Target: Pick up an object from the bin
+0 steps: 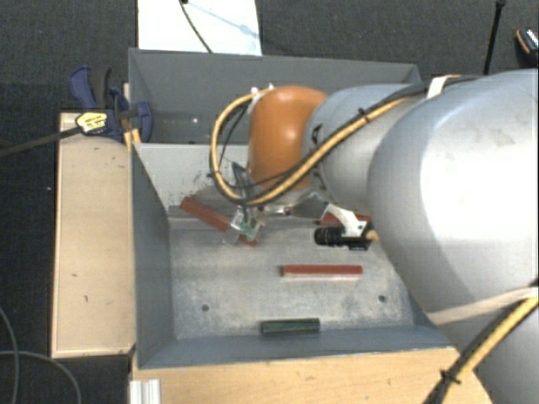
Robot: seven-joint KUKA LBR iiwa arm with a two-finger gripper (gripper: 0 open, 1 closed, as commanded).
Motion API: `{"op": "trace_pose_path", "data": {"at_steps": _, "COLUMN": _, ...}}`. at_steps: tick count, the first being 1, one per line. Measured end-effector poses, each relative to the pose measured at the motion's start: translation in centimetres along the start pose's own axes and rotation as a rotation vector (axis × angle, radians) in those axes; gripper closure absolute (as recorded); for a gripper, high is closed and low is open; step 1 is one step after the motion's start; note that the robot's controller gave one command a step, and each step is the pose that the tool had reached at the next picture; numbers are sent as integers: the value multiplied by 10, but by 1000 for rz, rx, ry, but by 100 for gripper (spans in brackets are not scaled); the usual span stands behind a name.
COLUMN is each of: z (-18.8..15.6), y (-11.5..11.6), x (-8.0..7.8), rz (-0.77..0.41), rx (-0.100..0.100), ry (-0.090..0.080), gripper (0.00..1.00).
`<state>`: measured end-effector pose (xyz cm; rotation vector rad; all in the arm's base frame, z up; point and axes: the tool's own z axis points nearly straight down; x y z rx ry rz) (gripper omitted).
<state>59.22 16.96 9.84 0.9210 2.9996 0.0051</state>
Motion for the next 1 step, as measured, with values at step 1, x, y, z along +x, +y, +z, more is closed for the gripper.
{"op": "trace_pose_path", "data": {"at_steps": 1, "z": -106, "y": 2, "x": -2, "rz": -5, "rx": -4, "ry": -4, "gripper": 100}}
